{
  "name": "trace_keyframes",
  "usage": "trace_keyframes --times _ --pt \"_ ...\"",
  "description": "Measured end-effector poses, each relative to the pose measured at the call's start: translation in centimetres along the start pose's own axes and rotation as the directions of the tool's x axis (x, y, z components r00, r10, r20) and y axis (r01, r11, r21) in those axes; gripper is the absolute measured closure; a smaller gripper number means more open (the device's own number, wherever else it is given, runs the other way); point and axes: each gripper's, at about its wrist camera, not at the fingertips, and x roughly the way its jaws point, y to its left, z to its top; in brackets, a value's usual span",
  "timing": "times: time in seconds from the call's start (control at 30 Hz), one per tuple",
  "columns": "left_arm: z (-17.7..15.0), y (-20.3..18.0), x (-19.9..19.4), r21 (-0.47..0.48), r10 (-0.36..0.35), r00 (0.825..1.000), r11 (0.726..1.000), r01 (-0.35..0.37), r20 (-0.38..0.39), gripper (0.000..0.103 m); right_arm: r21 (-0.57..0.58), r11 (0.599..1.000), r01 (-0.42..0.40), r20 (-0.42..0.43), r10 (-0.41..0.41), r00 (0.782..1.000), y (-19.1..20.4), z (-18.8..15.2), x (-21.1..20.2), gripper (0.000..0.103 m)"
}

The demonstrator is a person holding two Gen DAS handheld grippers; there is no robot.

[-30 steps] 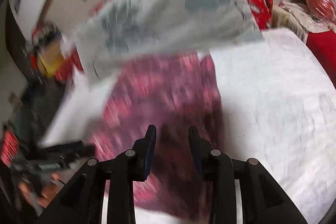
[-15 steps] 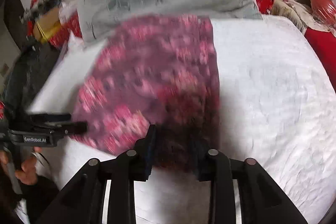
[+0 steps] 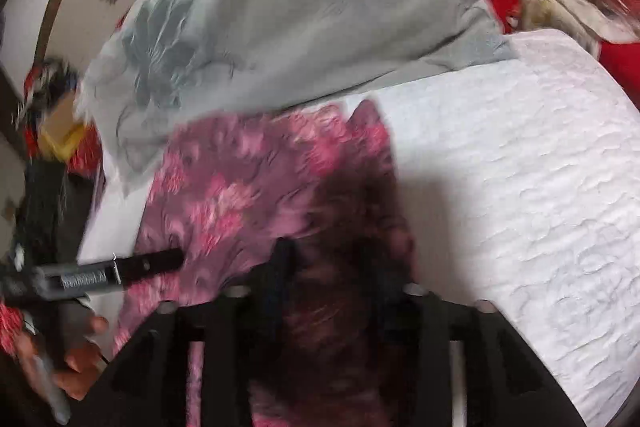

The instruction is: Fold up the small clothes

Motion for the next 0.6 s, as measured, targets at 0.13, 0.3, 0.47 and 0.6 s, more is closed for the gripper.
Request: trace_keyframes --times 0.13,0.3,0.47,0.6 --pt "1.5 0.9 -2.0 -0.073 -0.082 0.992 0.993 0.089 0.099 0.006 0.079 0.995 -0.068 0.109 0.059 0.992 -1.2 1.9 -2.3 0.058" --pt "2.4 1.1 3.3 -0.052 -0.008 0.999 0.999 0.007 -0.035 0.0 0.052 0.999 0.018 -0.03 -0.016 0.999 -1.0 3.4 2.2 0.06" --pt "2.2 1.4 1.0 -0.037 -0.102 0.993 0.994 0.1 -0.06 0.0 -0.081 0.992 0.1 -0.055 -0.105 0.993 0.3 3.7 2.5 0.06" --pt "-0.5 4.9 -0.5 -0.118 -0.231 0.972 0.967 0.225 -0.045 0.0 -0.014 0.999 0.029 -0.036 -0.029 0.999 -1.8 2.9 -0.5 0.049"
